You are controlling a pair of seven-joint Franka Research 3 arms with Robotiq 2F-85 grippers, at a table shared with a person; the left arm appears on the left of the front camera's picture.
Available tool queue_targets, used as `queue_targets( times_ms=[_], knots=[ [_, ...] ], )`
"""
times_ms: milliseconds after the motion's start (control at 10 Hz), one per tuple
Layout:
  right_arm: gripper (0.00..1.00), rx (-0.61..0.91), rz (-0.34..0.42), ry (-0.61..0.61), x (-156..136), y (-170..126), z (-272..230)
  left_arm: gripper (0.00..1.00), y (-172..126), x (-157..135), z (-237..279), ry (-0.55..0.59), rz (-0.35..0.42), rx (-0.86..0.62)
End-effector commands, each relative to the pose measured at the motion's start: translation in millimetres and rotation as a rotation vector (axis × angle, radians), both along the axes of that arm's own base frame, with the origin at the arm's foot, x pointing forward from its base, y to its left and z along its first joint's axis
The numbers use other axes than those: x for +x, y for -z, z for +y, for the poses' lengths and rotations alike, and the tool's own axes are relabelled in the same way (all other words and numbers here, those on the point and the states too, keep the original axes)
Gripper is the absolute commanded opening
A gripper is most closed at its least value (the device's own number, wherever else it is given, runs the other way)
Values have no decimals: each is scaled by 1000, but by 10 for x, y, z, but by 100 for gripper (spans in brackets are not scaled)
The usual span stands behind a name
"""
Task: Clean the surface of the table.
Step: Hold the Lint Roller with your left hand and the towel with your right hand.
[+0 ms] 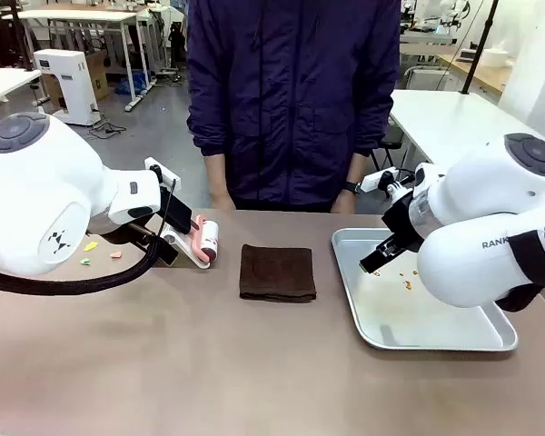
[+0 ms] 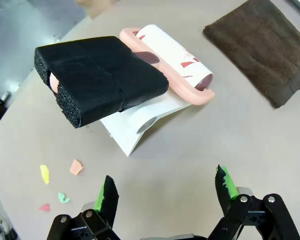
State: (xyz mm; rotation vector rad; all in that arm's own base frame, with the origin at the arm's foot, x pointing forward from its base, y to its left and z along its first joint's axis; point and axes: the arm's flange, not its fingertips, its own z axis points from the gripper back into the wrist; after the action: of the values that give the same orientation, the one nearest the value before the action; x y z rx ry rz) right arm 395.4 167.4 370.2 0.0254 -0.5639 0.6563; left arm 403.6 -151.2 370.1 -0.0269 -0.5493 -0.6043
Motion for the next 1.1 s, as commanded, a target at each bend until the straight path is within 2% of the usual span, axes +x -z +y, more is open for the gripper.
queue_targets(
  times_ms=[0, 1000],
  knots=[
    [100, 0, 0, 0, 0, 0, 0, 100, -1, 0, 0, 0, 0, 0],
    [100, 0, 0, 0, 0, 0, 0, 100, -1, 0, 0, 0, 0, 0]
  ],
)
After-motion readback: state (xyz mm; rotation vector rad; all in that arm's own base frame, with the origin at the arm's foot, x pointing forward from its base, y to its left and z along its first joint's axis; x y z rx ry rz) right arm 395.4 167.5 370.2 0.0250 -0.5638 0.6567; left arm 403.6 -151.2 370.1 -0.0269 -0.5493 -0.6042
